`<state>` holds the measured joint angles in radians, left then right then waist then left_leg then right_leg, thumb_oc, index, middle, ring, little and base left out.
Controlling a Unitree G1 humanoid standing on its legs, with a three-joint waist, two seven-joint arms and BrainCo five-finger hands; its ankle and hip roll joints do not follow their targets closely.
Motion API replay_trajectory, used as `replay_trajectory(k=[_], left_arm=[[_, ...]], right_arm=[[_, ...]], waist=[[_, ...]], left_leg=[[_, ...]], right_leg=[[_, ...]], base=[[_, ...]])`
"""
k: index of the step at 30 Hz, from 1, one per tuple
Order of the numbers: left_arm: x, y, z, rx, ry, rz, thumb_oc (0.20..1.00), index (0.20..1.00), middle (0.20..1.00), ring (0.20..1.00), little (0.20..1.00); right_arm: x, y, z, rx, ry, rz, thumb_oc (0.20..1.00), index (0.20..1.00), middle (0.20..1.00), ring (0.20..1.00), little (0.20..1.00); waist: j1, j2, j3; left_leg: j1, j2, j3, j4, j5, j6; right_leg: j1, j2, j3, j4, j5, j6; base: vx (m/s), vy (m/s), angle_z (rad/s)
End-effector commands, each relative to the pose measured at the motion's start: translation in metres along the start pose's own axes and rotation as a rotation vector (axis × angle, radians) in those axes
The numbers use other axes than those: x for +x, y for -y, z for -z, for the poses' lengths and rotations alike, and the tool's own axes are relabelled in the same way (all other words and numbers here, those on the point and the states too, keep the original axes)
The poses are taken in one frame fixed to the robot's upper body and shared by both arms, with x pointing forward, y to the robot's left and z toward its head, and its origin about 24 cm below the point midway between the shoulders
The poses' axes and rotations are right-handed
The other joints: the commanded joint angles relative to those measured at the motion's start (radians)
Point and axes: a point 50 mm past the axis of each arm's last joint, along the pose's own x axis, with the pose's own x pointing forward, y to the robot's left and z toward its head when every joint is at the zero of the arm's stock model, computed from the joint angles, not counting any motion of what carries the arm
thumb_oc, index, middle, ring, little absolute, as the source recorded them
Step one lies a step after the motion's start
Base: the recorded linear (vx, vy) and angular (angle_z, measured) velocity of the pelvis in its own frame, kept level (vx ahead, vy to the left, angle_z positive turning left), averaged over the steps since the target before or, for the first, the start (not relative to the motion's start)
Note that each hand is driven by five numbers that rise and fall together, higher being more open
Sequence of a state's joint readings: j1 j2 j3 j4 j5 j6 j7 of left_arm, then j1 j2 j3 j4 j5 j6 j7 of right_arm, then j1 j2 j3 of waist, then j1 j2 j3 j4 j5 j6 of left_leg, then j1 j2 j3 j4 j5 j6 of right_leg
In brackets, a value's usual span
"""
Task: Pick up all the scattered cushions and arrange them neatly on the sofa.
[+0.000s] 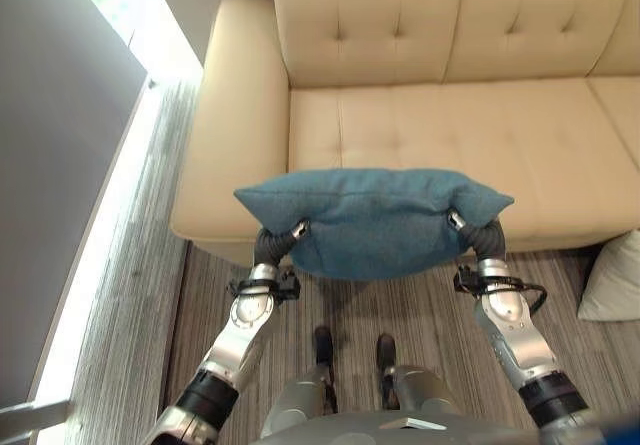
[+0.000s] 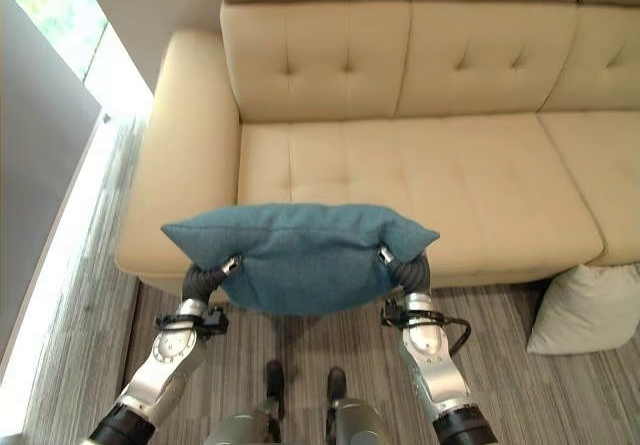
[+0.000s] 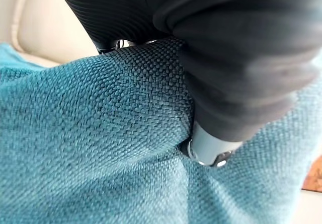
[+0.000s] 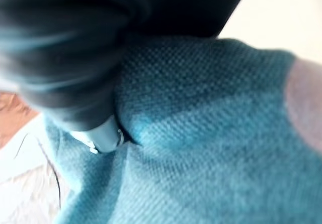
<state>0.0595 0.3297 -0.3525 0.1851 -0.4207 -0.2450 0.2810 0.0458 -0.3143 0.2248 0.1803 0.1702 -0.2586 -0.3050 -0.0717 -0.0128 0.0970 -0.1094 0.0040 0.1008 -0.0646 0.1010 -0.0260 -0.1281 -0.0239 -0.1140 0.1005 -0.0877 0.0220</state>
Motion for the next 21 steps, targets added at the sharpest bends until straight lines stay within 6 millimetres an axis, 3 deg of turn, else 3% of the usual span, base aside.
replay_trajectory(k=[1, 3, 4, 6, 9, 12, 15, 18, 20, 21], left_arm=[[0.019, 0.015, -0.037, -0.059, 0.178, 0.069, 0.200, 0.200, 0.200, 0.200, 0.200], [0.017, 0.015, -0.034, -0.052, 0.163, 0.068, 0.200, 0.200, 0.200, 0.200, 0.200], [0.018, 0.016, -0.035, -0.051, 0.169, 0.061, 0.200, 0.200, 0.200, 0.200, 0.200], [0.019, 0.019, -0.037, -0.046, 0.174, 0.069, 0.200, 0.200, 0.200, 0.200, 0.200], [0.022, 0.021, -0.041, -0.016, 0.190, 0.070, 0.200, 0.200, 0.200, 0.200, 0.200], [0.018, 0.015, -0.043, -0.006, 0.200, 0.055, 0.200, 0.200, 0.200, 0.200, 0.200], [0.016, 0.012, -0.043, 0.000, 0.203, 0.054, 0.200, 0.200, 0.200, 0.200, 0.200], [0.014, 0.009, -0.044, 0.005, 0.204, 0.057, 0.200, 0.200, 0.200, 0.200, 0.200], [0.013, 0.004, -0.045, 0.022, 0.210, 0.050, 0.200, 0.200, 0.200, 0.200, 0.200], [0.013, 0.004, -0.045, 0.022, 0.210, 0.049, 0.200, 0.200, 0.200, 0.200, 0.200]], right_arm=[[0.014, 0.011, -0.041, -0.015, 0.206, 0.024, 0.200, 0.200, 0.200, 0.200, 0.200], [0.012, 0.014, -0.040, -0.024, 0.201, 0.034, 0.200, 0.200, 0.200, 0.200, 0.200], [0.011, 0.015, -0.040, -0.021, 0.203, 0.046, 0.200, 0.200, 0.200, 0.200, 0.200], [0.012, 0.015, -0.042, -0.021, 0.211, 0.048, 0.200, 0.200, 0.200, 0.200, 0.200], [0.016, 0.015, -0.047, -0.018, 0.229, 0.057, 0.200, 0.200, 0.200, 0.200, 0.200], [0.017, 0.006, -0.050, -0.016, 0.238, 0.017, 0.200, 0.200, 0.200, 0.200, 0.200], [0.018, 0.002, -0.052, -0.010, 0.244, -0.006, 0.200, 0.200, 0.200, 0.200, 0.200], [0.021, -0.007, -0.056, 0.000, 0.261, -0.036, 0.200, 0.200, 0.200, 0.200, 0.200], [0.025, -0.015, -0.064, 0.001, 0.295, -0.070, 0.200, 0.200, 0.200, 0.200, 0.200], [0.025, -0.015, -0.064, 0.001, 0.295, -0.070, 0.200, 0.200, 0.200, 0.200, 0.200]], waist=[[-0.019, -0.027, -0.004], [-0.019, -0.039, 0.001], [-0.012, -0.047, 0.007], [-0.009, -0.052, 0.001], [0.013, -0.051, -0.005], [0.027, -0.035, -0.040], [0.043, -0.030, -0.044], [0.064, -0.019, -0.036], [0.076, 0.004, -0.015], [0.077, 0.003, -0.015]], left_leg=[[-0.003, 0.030, -0.003, 0.171, -0.142, -0.021], [-0.016, 0.037, -0.005, 0.249, -0.157, -0.021], [-0.047, 0.031, -0.028, 0.299, -0.137, -0.022], [-0.077, 0.013, -0.045, 0.267, -0.137, -0.013], [-0.160, -0.022, -0.074, 0.215, -0.079, -0.017], [-0.063, -0.033, -0.103, 0.113, -0.080, 0.003], [-0.023, -0.035, -0.083, 0.093, -0.088, 0.017], [0.016, -0.037, -0.056, 0.074, -0.103, 0.040], [0.044, -0.026, -0.035, 0.065, -0.113, 0.063], [0.044, -0.026, -0.034, 0.064, -0.113, 0.063]], right_leg=[[0.038, 0.000, 0.000, -0.051, 0.024, 0.053], [0.065, 0.001, 0.010, -0.052, 0.017, 0.044], [0.078, -0.002, 0.022, -0.056, 0.019, 0.042], [0.089, -0.004, 0.025, -0.064, 0.016, 0.045], [0.115, 0.015, 0.062, -0.072, 0.002, 0.041], [0.137, 0.023, 0.111, -0.067, -0.009, 0.050], [0.143, 0.014, 0.130, -0.057, -0.012, 0.063], [0.124, 0.003, 0.141, 0.021, -0.020, 0.085], [0.045, -0.014, 0.120, 0.196, -0.009, 0.121], [0.042, -0.014, 0.122, 0.202, -0.011, 0.122]], base=[[0.11, -0.102, -0.05], [0.06, -0.061, -0.02], [0.06, -0.028, -0.05], [0.12, 0.011, -0.21], [0.18, 0.061, 0.06], [0.24, 0.141, -0.60], [0.19, 0.144, -1.14], [0.11, 0.143, -0.49], [0.08, 0.117, -0.82], [0.06, 0.071, -0.88]])
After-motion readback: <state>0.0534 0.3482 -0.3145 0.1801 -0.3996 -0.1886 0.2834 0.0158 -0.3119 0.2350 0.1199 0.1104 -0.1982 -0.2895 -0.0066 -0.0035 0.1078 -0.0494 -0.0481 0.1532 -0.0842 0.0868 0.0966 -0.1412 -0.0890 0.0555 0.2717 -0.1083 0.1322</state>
